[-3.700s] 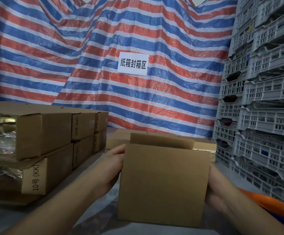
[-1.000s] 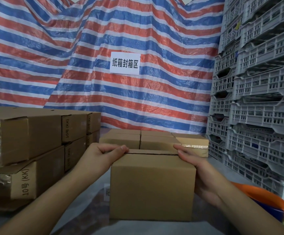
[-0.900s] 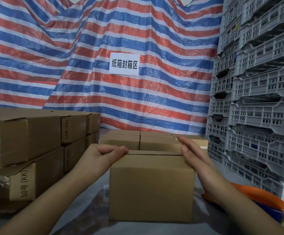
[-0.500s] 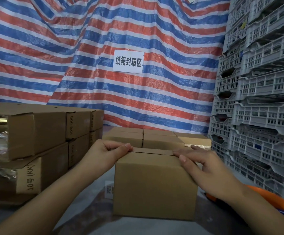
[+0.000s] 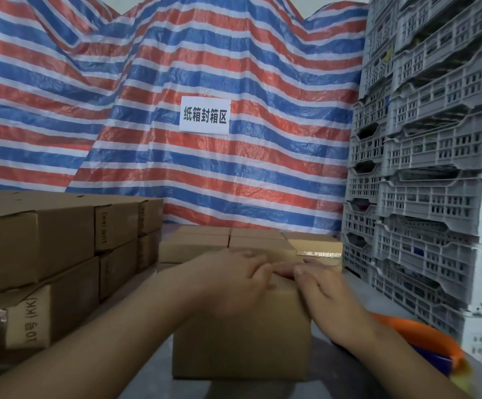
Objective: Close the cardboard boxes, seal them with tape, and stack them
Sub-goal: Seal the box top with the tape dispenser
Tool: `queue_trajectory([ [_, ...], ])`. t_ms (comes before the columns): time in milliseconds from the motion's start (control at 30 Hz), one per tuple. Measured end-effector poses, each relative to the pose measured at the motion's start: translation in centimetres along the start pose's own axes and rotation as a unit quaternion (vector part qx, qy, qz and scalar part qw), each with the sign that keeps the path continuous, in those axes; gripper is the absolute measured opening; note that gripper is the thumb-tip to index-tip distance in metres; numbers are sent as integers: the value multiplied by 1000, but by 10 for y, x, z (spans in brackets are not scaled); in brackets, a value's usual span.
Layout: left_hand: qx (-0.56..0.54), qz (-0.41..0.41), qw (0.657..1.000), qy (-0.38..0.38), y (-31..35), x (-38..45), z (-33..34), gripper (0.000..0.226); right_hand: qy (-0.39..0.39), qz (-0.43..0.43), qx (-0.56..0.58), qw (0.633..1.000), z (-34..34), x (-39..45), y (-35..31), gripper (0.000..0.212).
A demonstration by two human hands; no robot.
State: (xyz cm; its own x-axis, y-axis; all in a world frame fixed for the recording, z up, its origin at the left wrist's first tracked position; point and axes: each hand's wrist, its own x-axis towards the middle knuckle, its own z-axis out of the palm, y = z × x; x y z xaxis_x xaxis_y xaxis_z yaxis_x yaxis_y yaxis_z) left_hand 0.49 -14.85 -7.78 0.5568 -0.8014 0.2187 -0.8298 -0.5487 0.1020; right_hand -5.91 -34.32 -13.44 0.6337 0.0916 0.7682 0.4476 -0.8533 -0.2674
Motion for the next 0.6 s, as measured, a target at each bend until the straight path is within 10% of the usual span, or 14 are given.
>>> queue_trajectory([
  [333,57,-9,998,1,-5,-5,15,68,-4,233,155,960,-19,12,-10,42],
  [433,56,-10,998,-1,-6,-6,17,67,8,268,-135,954,-53,13,-9,45],
  [600,45,-9,999,4,-9,-4,19,68,-160,343,-444,812,-72,-31,0,60],
])
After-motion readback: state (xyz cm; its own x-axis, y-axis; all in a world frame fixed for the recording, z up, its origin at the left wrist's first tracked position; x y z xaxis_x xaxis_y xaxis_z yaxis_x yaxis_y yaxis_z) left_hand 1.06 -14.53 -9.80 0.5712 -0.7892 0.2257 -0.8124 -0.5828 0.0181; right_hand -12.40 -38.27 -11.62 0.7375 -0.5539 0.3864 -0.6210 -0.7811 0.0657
